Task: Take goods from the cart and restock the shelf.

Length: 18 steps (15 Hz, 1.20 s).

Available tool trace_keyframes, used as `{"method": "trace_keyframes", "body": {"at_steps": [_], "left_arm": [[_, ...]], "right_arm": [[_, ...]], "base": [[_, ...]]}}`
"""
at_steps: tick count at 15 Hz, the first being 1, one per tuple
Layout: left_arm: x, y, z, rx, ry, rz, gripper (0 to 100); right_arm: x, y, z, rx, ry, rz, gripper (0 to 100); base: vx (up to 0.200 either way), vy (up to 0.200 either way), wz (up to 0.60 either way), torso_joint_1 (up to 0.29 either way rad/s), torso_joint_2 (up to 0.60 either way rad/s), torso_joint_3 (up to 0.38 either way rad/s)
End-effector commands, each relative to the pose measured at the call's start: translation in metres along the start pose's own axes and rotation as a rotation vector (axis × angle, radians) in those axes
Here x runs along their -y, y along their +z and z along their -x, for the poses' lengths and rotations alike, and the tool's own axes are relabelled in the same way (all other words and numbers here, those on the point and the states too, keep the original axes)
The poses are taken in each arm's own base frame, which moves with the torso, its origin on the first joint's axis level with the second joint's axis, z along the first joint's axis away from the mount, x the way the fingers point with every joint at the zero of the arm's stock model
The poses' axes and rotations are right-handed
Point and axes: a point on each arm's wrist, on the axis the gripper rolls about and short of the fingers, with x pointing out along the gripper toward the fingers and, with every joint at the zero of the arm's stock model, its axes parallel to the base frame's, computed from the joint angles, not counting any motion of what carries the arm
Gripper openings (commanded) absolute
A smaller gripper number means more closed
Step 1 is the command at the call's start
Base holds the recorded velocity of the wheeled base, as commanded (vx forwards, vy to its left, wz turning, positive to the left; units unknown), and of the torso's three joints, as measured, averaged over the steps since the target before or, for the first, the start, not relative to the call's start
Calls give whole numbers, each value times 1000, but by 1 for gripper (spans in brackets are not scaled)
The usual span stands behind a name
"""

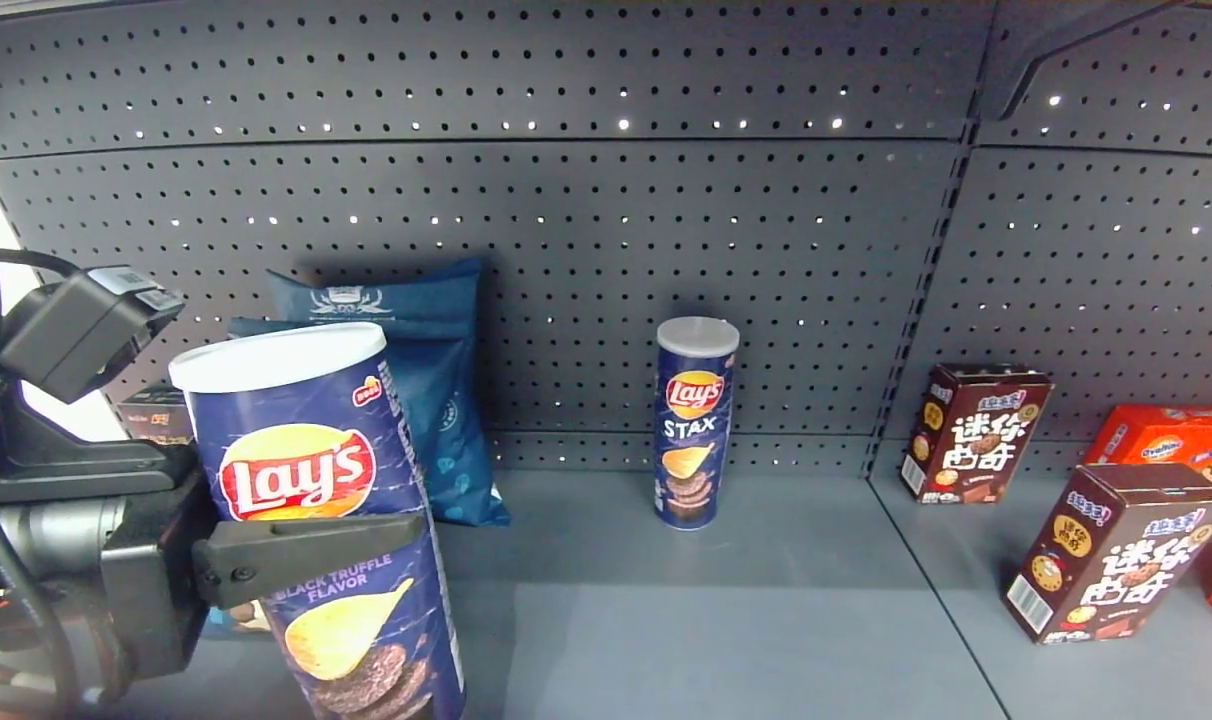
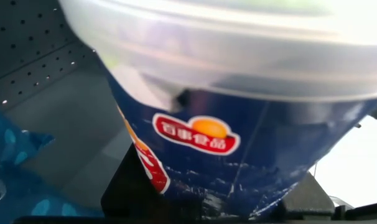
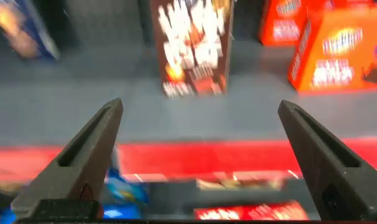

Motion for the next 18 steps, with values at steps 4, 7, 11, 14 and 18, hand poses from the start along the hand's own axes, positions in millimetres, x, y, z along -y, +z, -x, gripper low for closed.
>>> {"method": "trace_keyframes", "body": {"at_steps": [4, 7, 11, 14, 18], "left_arm": [[2, 3, -2, 1, -17, -11, 0], [7, 1, -7, -15, -51, -12, 0], [6, -2, -10, -25, -55, -4, 0], [4, -2, -9, -21, -48, -5, 0], [4, -3, -9, -24, -48, -1, 0]], "right_arm": [[-19, 157, -43, -23, 390, 75, 100], [-39, 153, -90, -159, 528, 193, 100], [-79, 136, -160, -242, 586, 256, 100], [-123, 111, -206, -255, 615, 281, 100], [-146, 87, -232, -285, 644, 293, 100]], "base": [[0, 0, 0, 0, 0, 0], [0, 0, 0, 0, 0, 0], [0, 0, 0, 0, 0, 0], [0, 0, 0, 0, 0, 0], [0, 0, 0, 0, 0, 0]]}}
